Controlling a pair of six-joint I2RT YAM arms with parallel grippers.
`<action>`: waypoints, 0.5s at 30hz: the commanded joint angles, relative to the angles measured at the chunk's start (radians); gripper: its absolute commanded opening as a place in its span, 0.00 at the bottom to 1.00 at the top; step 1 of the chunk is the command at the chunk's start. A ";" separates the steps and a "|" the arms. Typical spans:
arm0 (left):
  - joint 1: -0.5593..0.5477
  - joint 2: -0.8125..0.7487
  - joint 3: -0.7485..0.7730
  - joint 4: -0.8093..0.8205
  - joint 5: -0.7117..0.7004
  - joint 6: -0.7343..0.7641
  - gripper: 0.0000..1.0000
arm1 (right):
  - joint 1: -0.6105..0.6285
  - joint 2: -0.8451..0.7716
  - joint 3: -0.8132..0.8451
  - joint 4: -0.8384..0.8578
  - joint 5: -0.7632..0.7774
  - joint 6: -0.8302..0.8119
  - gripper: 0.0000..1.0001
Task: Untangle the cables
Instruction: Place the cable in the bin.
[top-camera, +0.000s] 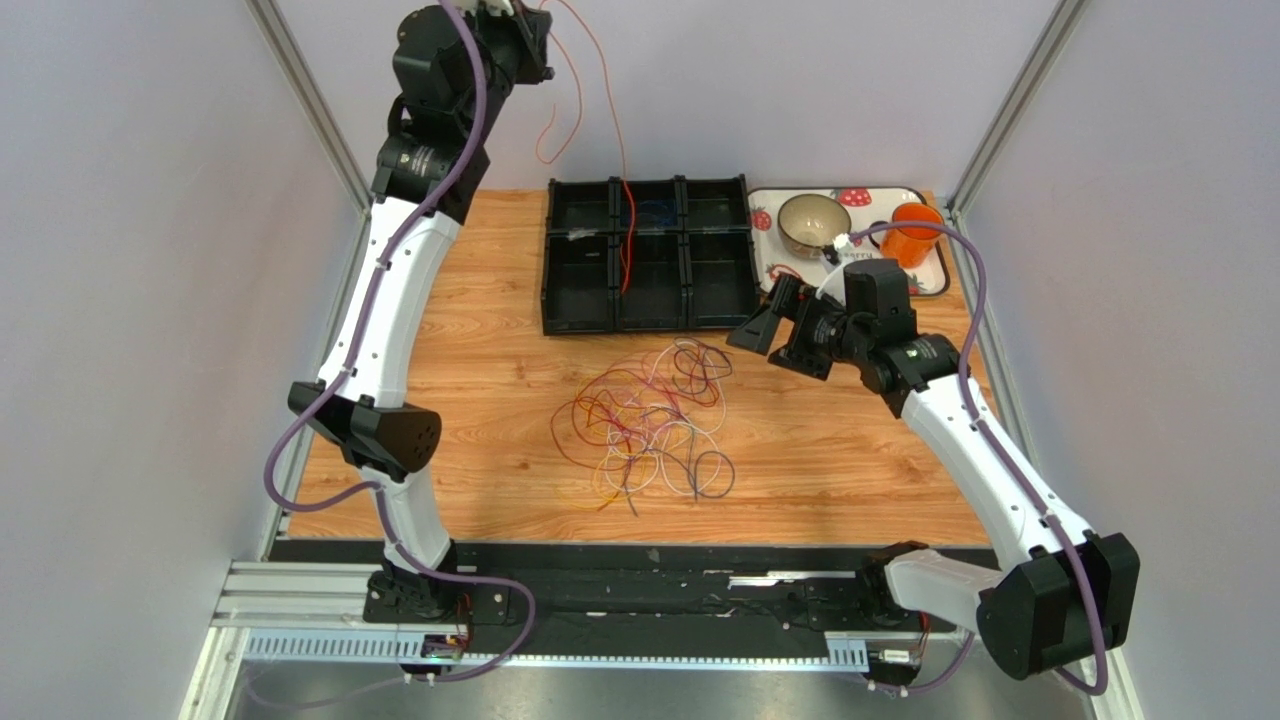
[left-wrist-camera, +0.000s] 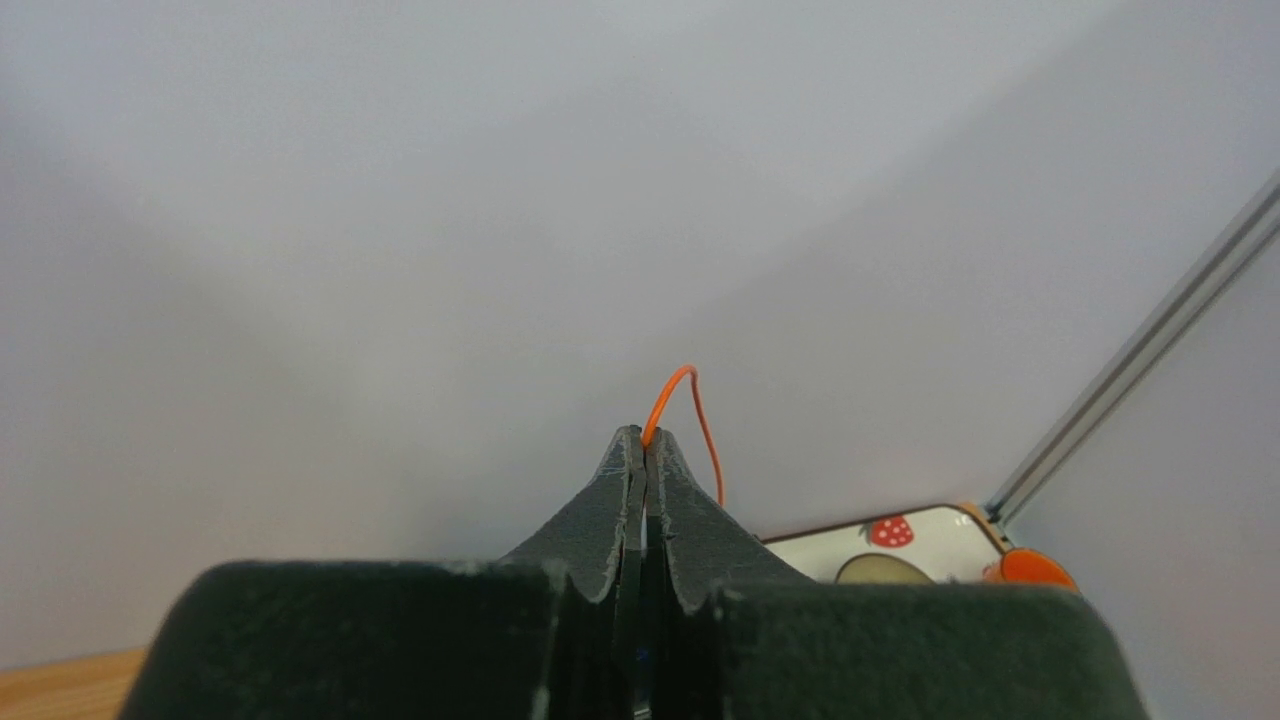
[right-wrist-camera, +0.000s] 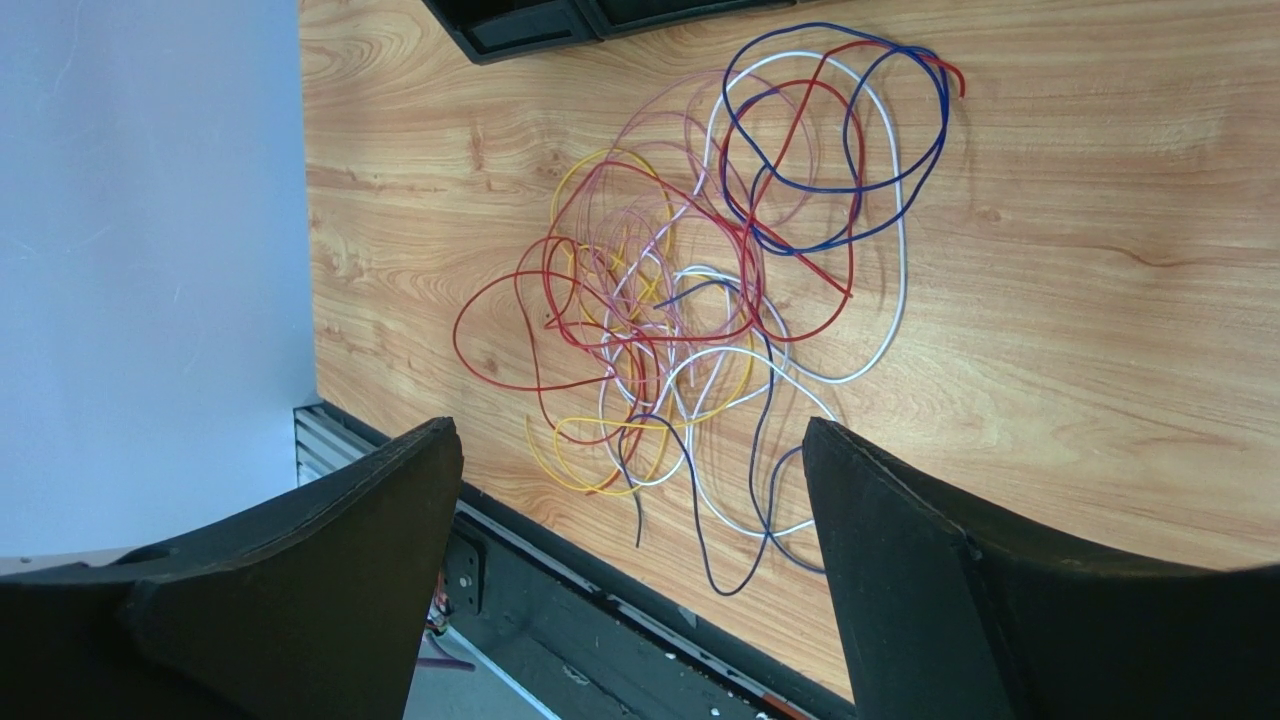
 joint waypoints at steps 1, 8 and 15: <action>0.006 0.017 -0.055 0.064 0.099 -0.088 0.00 | 0.003 0.007 0.003 0.033 0.004 -0.007 0.88; -0.008 0.018 -0.199 0.131 0.132 -0.154 0.00 | 0.003 -0.003 -0.008 0.032 0.007 -0.011 0.88; -0.031 0.037 -0.269 0.153 0.133 -0.166 0.00 | 0.003 0.000 -0.013 0.032 0.007 -0.011 0.88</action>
